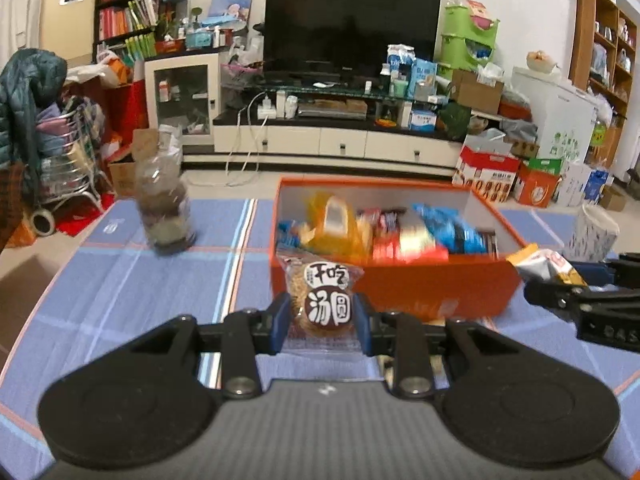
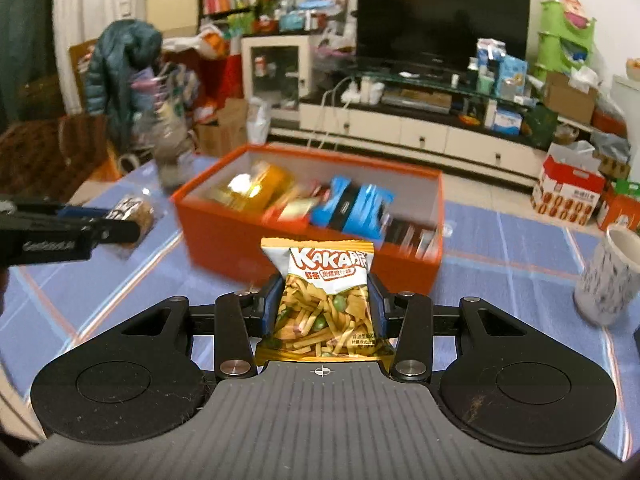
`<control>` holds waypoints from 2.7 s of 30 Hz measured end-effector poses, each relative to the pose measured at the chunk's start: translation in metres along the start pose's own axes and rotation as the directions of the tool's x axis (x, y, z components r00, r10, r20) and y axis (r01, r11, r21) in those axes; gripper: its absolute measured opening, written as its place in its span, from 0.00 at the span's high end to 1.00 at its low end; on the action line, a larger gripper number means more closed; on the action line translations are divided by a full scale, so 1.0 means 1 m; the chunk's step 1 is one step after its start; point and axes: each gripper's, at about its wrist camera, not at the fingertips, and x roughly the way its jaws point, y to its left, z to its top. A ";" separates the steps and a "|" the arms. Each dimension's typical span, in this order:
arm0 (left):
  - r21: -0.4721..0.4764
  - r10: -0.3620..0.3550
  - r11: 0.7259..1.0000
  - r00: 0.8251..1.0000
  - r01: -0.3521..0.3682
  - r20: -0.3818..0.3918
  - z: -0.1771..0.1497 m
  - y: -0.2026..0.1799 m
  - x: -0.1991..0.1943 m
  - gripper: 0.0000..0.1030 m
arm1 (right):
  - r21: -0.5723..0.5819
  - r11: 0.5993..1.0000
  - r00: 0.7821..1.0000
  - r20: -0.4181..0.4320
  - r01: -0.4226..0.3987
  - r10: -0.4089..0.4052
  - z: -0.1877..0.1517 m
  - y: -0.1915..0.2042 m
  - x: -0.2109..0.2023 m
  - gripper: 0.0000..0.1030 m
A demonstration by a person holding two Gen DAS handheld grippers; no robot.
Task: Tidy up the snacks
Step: 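Carry the round pastry and KAKA bag over the orange box with both grippers, then open both grippers to drop the pastry and KAKA bag into the box, then move the left gripper to the orange cookie bag while the right gripper reaches the beige-and-black bar, then grasp the orange cookie bag with the left gripper while the right gripper grasps the beige bar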
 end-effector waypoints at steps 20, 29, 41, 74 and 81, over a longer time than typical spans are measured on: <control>-0.047 -0.044 0.998 0.999 0.045 0.022 0.000 0.025 0.006 0.01 | -0.151 0.962 0.969 0.063 -0.226 0.237 0.033 -0.020 0.020 0.22; 0.065 -0.117 0.990 0.991 0.121 -0.066 -0.080 0.023 -0.024 0.01 | -0.528 0.701 0.877 -0.320 -0.479 0.359 -0.010 0.048 0.097 0.37; 0.134 -0.201 0.966 0.967 0.223 -0.160 -0.096 0.019 -0.014 0.01 | -0.575 0.601 0.827 -0.458 -0.555 0.327 -0.012 0.065 0.149 0.27; 0.353 -0.321 0.849 0.915 0.393 -0.244 -0.114 -0.056 -0.002 0.01 | 0.064 0.997 0.936 -0.352 0.043 -0.018 -0.090 -0.006 0.050 0.56; 0.340 -0.254 0.878 0.930 0.337 -0.268 -0.123 -0.063 0.014 0.01 | 0.075 0.995 0.939 -0.344 0.062 -0.032 -0.109 -0.010 0.033 0.26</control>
